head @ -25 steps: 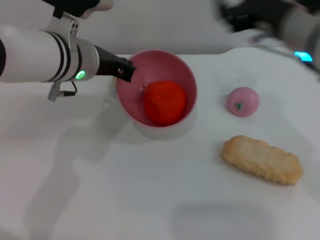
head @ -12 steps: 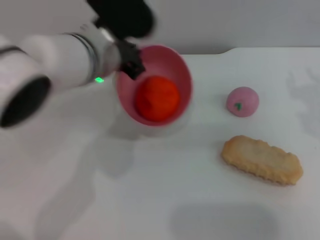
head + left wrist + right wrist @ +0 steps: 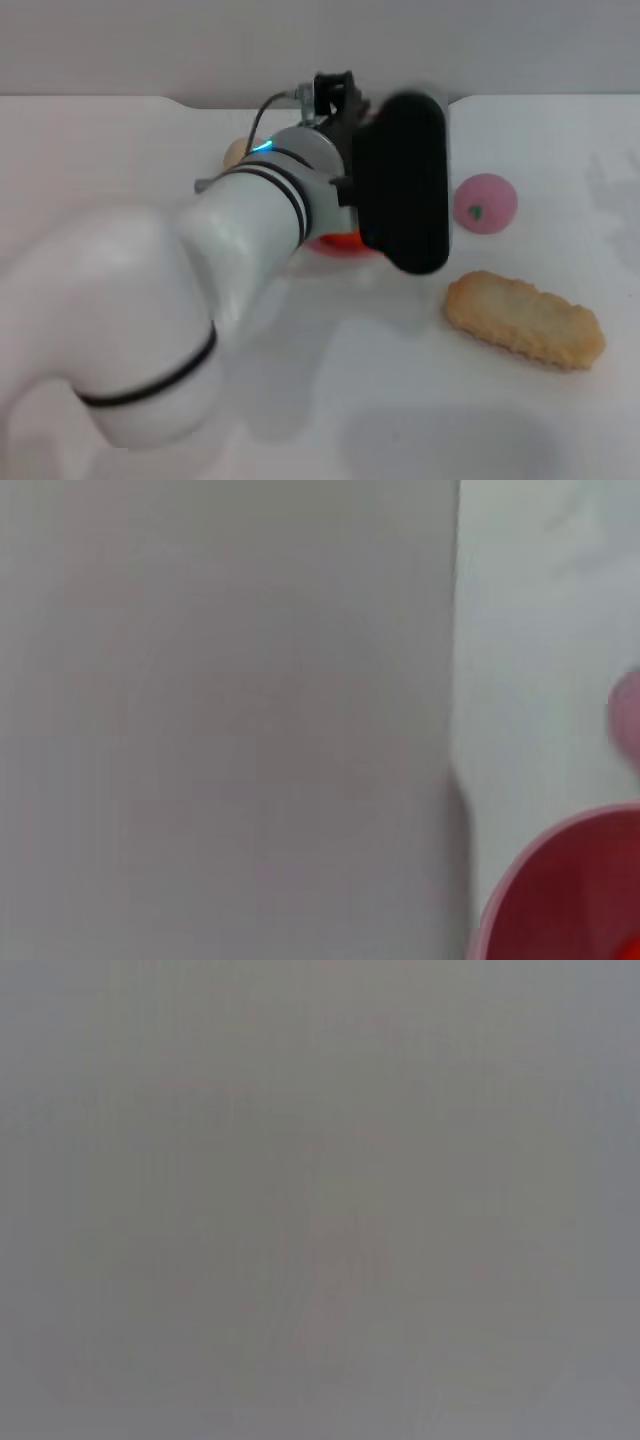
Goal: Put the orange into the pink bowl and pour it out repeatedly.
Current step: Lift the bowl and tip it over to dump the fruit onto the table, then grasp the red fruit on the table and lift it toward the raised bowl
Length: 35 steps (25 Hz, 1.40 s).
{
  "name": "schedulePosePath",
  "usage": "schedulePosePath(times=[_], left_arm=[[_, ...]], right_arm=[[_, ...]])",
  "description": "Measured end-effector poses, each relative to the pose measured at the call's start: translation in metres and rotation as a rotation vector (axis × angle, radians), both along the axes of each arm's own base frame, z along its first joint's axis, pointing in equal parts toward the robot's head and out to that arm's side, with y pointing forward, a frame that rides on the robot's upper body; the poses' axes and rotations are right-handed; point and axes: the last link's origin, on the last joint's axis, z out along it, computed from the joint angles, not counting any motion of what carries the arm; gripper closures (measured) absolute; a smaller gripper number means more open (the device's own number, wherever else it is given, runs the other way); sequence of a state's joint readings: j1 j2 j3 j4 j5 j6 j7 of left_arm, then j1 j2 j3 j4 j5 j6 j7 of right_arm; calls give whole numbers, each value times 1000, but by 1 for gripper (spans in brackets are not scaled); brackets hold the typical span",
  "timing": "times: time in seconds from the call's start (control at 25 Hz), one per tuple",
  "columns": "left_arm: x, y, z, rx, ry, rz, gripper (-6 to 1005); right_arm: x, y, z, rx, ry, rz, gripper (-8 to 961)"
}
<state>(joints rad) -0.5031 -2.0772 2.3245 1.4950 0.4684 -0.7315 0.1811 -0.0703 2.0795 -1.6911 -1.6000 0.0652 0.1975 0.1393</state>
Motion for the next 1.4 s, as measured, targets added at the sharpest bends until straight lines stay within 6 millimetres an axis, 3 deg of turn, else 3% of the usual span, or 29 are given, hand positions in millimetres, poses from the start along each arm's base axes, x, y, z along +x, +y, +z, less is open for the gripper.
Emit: schedulePosePath(times=[0.16,0.64,0.88,1.0,1.2,1.4], left_arm=[[-6,-3,-4,117,187,-186,955],[-21,-18,-23,195,505,-485,957],[-20,-17,-23,202,435,-464,957],[-11,-10,-12,235,239,-363,957],[10,21,56,383,-379,76,957],[-20,52,107,429,-593,578,957]], right_arm=[[-1,2,-1,-9,-3,-3,476],[-5,7,-4,-17,-6,11,451],[-6,9,-6,-28,-9,13,416],[-5,10,-9,-37,-8,4,399],[-8,14,-15,-86,39,-31,369],[-24,24,-36,-228,4,-57,340]])
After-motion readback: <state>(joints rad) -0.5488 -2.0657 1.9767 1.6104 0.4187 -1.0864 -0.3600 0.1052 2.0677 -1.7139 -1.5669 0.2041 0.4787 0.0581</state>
